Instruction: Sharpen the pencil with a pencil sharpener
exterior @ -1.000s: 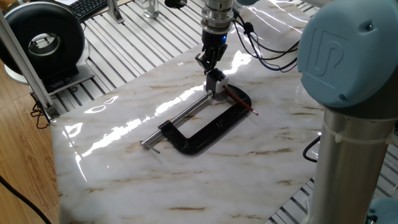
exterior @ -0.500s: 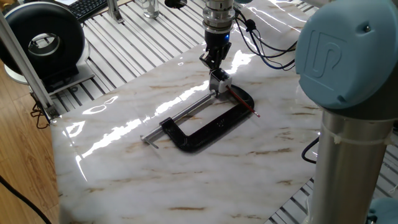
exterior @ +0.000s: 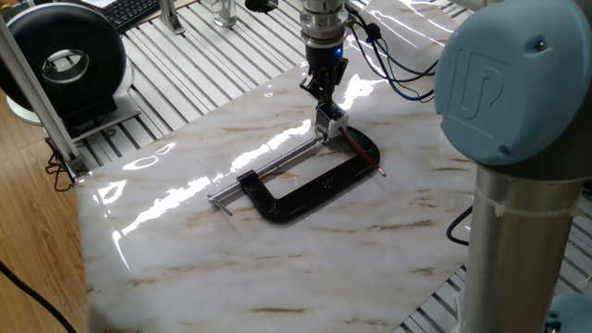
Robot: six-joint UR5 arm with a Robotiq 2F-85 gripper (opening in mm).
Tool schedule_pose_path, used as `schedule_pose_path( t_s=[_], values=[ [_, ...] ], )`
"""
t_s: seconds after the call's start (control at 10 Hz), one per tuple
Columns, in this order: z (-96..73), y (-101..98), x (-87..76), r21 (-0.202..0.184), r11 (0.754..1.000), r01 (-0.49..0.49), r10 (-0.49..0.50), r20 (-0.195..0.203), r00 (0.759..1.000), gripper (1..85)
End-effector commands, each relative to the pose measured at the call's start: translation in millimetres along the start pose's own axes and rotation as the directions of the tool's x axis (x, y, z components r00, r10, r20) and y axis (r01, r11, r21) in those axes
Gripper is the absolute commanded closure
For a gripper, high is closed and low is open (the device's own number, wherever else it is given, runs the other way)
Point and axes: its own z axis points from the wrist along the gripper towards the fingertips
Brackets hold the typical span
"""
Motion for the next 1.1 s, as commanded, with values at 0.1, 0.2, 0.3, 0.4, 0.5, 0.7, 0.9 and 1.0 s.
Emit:
schedule_pose_path(
  t_s=[0.1, 0.2, 0.3, 0.4, 0.5, 0.7, 0.9, 1.0],
  values=[
    [-8.9, 2.7, 5.0, 0.019, 0.999, -0.034, 0.035, -0.044, 0.998, 84.7],
    [-12.7, 7.3, 4.8, 0.017, 0.999, -0.048, 0.049, -0.055, 0.997, 84.7],
    [-17.0, 14.0, 4.1, 0.01, 0.998, -0.067, 0.067, -0.063, 0.996, 84.7],
    [-21.1, 19.2, 3.5, 0.007, 0.997, -0.08, 0.08, -0.069, 0.994, 84.7],
    [-24.9, 24.9, 2.8, 0.001, 0.996, -0.095, 0.094, -0.074, 0.993, 84.7],
    [-30.3, 44.6, -1.0, -0.052, 0.991, -0.121, 0.117, -0.081, 0.99, 84.7],
    [-38.3, 35.7, 0.2, -0.135, 0.985, -0.103, 0.087, -0.114, 0.99, 84.7],
    [-44.5, 25.1, 1.4, -0.186, 0.979, -0.089, 0.066, -0.125, 0.99, 84.7]
  ],
)
